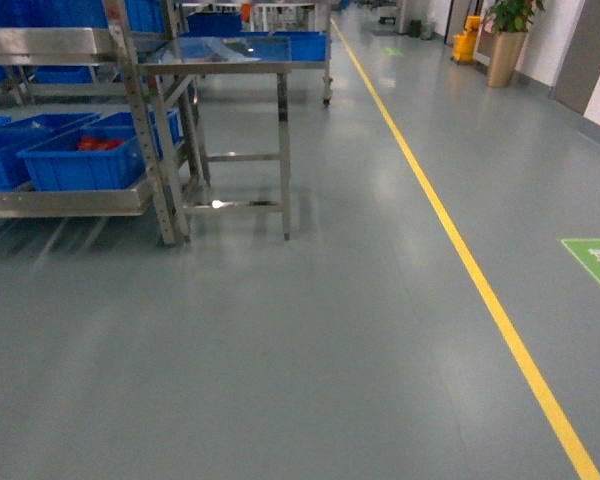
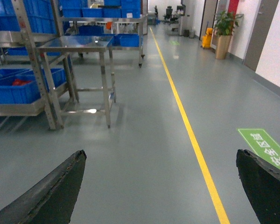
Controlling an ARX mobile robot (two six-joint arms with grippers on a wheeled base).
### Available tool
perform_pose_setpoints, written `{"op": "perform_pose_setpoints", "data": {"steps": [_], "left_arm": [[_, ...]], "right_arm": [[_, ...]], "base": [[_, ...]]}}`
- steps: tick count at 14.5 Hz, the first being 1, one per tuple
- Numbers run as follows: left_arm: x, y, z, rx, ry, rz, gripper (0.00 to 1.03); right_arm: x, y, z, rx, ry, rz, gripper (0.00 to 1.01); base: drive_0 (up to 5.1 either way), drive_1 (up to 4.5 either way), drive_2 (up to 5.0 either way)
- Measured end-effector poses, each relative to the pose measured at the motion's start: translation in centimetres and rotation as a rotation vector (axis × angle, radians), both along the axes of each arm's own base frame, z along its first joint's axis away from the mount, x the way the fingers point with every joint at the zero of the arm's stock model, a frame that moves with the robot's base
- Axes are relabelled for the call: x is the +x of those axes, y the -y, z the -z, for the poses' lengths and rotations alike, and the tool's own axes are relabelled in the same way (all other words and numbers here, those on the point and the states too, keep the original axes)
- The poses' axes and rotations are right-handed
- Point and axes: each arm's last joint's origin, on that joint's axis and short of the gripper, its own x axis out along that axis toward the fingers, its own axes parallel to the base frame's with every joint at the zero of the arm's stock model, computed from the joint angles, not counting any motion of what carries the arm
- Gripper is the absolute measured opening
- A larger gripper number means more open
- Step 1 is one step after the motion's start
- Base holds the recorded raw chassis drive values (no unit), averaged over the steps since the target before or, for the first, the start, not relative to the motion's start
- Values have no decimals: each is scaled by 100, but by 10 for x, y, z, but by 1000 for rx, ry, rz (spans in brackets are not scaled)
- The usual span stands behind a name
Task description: Pick blue part to blue bin on bottom shelf
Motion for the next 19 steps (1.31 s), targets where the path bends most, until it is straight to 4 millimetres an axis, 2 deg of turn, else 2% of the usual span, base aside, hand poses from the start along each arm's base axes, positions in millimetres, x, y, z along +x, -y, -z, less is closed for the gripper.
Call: {"op": "perform_pose_setpoints", "data": {"steps": [19], "left_arm": [[0,0,0,-1,2,0,44]], "right_arm": [[0,0,0,0,4,0,98]], "base": [[-2,432,-435]]}}
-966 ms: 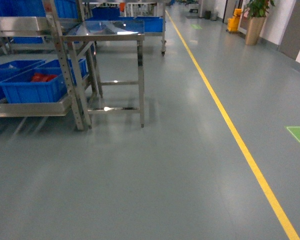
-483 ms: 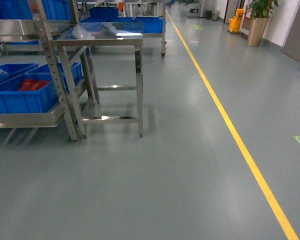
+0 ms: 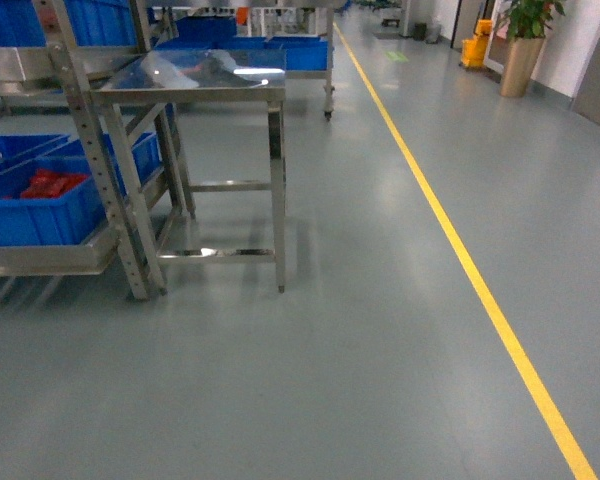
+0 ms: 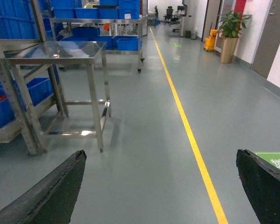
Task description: Pick blue part to blue bin on bottom shelf
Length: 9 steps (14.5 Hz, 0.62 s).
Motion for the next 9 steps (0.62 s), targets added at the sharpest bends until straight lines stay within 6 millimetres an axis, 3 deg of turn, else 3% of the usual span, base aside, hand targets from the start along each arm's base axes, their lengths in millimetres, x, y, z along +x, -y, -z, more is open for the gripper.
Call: {"op": "perform_pose_setpoints", "data": {"steps": [9], "left_arm": [[0,0,0,-1,1,0,44]], "right_arm": [[0,0,0,0,3,0,98]], "base": [[-4,429,-437]]}}
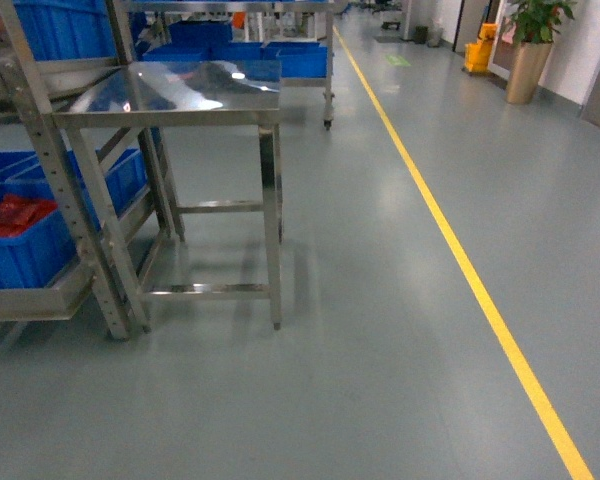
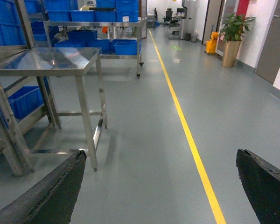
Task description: Pick blue part to blue bin on bottom shelf
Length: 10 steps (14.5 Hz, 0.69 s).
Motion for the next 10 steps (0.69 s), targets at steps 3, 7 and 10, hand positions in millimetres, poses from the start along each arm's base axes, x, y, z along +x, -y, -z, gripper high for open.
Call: {"op": "perform_pose_setpoints", "data": {"steps": [3,7,10], "left_arm": [[0,0,0,0,1,0,44],[0,0,0,1,-2,0,44],[0,0,0,1,-2,0,44]], "right_arm": [[0,0,0,0,-1,0,98],[0,0,0,0,-5,0,98],[0,0,0,0,0,-1,98]], "base": [[-8,425,-441],[-6,427,-440],[-6,428,-439]]}}
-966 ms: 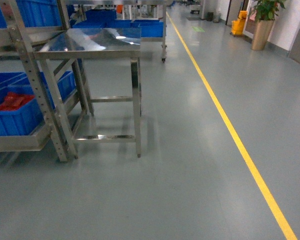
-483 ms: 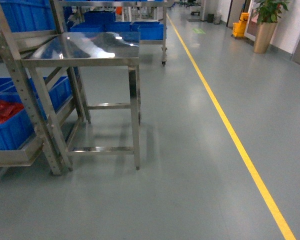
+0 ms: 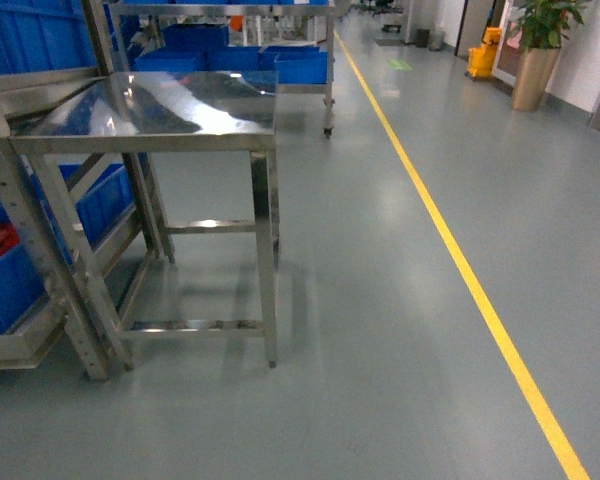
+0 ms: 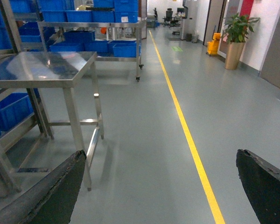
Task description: Pick blue part to blue bin on bottom shelf
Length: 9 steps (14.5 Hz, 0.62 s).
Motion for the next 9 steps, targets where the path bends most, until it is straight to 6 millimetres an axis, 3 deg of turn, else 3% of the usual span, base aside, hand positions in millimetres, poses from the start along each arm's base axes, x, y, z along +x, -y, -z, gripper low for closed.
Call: {"op": "perform_pose_setpoints", "data": {"steps": [9], "left_arm": [[0,0,0,1,-1,0,44]], "right_arm": [[0,0,1,0,-5,1,98]], "base": [[-6,427,-439]]}}
